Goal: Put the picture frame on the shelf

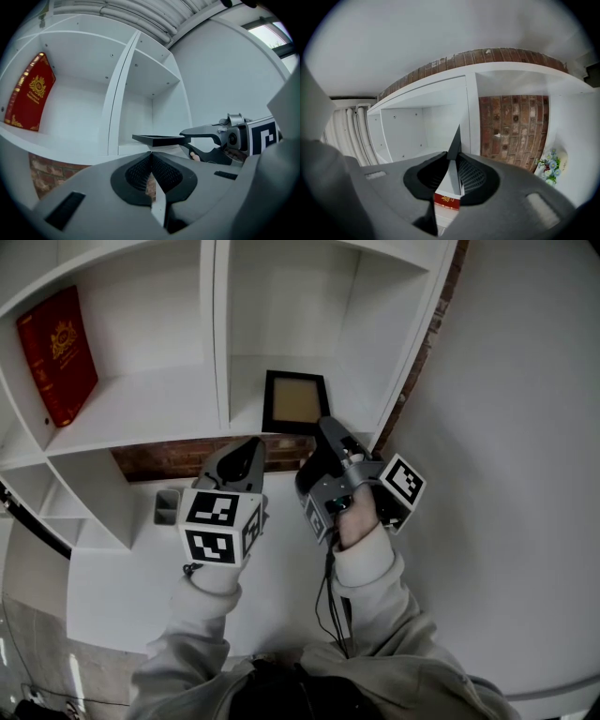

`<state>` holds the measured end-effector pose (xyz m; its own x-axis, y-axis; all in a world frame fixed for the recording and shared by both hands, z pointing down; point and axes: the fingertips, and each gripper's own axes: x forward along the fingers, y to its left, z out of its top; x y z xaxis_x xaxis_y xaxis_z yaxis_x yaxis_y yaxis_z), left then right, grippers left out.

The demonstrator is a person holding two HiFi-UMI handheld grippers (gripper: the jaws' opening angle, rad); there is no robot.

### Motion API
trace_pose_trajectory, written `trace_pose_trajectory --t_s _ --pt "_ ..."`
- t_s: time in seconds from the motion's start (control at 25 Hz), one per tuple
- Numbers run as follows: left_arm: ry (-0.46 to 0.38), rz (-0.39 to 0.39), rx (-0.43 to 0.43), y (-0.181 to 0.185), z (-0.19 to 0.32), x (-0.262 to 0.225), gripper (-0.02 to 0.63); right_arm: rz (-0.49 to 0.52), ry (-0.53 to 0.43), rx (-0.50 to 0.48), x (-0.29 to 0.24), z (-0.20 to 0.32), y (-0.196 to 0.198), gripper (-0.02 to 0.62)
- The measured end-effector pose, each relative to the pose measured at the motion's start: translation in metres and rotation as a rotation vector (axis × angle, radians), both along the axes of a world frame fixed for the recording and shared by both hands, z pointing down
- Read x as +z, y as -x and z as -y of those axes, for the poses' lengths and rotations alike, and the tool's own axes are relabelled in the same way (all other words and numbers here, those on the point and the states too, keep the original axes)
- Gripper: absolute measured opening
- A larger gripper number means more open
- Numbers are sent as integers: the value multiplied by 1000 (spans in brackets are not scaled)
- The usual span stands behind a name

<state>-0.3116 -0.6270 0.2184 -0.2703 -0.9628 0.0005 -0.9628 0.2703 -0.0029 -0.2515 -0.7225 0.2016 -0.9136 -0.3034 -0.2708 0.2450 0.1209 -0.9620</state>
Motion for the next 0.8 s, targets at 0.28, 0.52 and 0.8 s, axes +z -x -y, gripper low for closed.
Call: trace_pose_trajectory --t_s 0.28,0.52,0.8 --pt "-4 -2 18 -6 -3 5 3 -37 13 14 1 -2 -2 75" --pt "-17 -1 26 -13 -3 4 3 -37 -20 -7 -2 -3 0 126" --pt "-21 -20 22 -12 -6 3 3 -32 -67 -5 -13 -6 -1 232"
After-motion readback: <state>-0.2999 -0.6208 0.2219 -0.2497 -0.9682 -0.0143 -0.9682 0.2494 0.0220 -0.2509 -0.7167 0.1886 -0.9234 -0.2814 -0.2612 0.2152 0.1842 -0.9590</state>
